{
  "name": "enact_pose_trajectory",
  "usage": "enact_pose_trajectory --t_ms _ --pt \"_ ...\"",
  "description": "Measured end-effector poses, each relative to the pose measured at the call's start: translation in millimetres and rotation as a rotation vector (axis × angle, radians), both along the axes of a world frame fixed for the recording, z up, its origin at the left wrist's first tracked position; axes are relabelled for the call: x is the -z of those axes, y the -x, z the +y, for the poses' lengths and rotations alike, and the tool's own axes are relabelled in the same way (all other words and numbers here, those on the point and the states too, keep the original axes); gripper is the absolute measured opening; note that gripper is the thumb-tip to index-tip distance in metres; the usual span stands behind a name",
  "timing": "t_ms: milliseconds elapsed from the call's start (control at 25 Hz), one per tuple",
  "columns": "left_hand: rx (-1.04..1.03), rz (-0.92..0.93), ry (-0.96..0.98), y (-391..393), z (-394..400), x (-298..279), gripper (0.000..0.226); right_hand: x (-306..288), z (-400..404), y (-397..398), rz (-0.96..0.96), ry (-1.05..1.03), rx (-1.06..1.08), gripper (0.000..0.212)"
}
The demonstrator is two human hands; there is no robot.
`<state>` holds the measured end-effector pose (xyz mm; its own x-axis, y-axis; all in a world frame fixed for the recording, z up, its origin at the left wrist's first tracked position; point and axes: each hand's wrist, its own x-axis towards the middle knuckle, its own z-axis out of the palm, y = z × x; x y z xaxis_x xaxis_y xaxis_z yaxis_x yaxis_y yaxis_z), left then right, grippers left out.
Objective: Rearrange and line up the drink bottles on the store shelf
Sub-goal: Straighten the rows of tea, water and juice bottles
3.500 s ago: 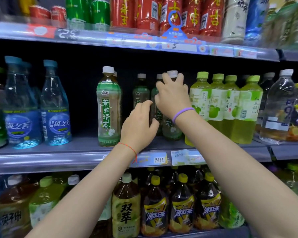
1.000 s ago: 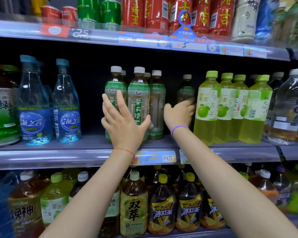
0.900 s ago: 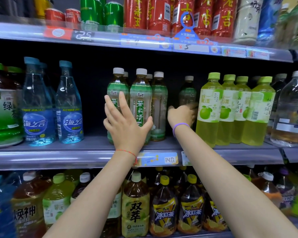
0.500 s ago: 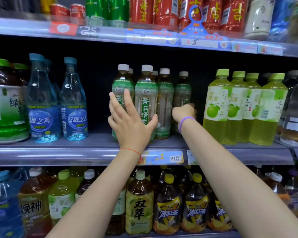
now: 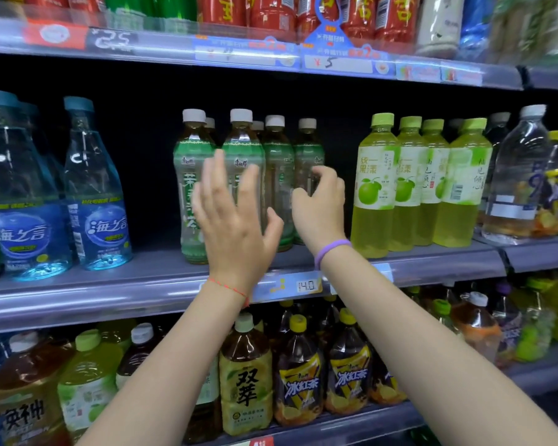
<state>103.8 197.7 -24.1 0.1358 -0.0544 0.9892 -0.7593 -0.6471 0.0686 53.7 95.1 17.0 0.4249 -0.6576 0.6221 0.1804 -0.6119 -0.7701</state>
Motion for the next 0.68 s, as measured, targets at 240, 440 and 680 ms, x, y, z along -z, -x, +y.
enact_pose_trajectory --t_ms 240,440,680 --pt "0.209 -0.011 -0.099 39 -37 -5 0.021 -15 -25 42 -0.243 0.274 -0.080 0.023" --pt "0.166 -0.052 0.059 93 -125 -9 0.029 -13 -123 88 -0.403 0.419 0.111 0.030" --pt "-0.172 0.131 0.061 127 -216 -5 0.075 -6 -234 123 -0.206 0.321 0.236 0.070"
